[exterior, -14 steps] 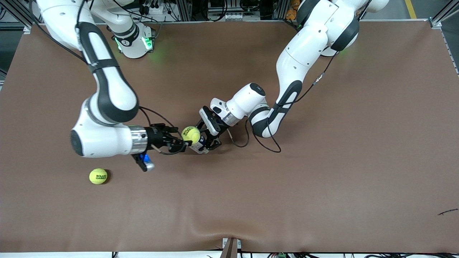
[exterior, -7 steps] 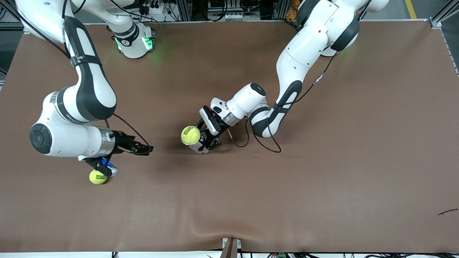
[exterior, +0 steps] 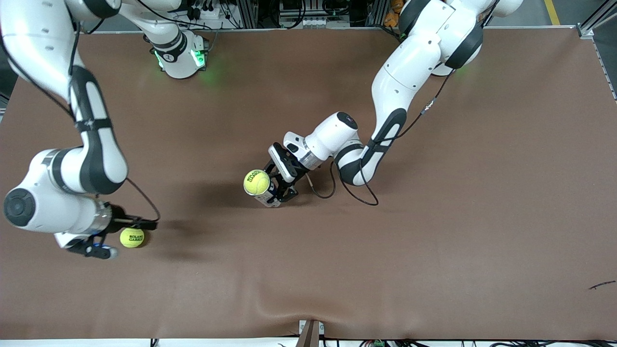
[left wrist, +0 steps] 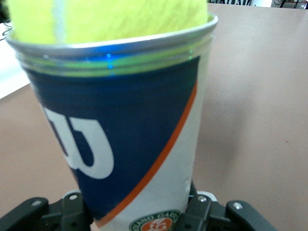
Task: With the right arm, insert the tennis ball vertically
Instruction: 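Release the ball into the can and reach the second ball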
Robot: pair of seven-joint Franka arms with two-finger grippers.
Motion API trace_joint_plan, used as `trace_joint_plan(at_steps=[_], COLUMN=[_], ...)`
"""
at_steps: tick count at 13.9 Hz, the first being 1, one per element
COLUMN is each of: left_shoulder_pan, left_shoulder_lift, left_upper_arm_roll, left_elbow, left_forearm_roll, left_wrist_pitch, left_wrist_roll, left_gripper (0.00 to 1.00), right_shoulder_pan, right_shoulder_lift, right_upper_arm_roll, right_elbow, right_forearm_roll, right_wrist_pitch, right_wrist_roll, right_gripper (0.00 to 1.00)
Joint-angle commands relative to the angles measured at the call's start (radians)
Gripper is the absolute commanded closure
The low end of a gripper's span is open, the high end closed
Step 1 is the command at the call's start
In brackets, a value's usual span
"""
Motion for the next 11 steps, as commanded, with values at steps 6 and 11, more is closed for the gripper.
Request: trace_joint_plan(at_steps=[6, 11], left_shoulder_pan=[0.006, 0.006], left_shoulder_lift=[0.006, 0.014], left_upper_arm_roll=[0.006, 0.006], left_elbow=[0.01, 0.01], left_forearm_roll=[0.024, 0.024], left_wrist_pitch=[0.064, 0.067], left_wrist_roll=[0.039, 0.042], left_gripper=[0.33, 0.33], right_shoulder_pan=[-0.035, -0.057], right_shoulder_lift=[0.105, 0.181], right_upper_arm_roll=[0.019, 0.019], right_elbow=[0.042, 0.04], right_forearm_roll=[-0.166, -0.174], right_wrist_pitch=[0.107, 0.214], right_wrist_roll=[-0.205, -0.243], right_gripper=[0.0, 0.0])
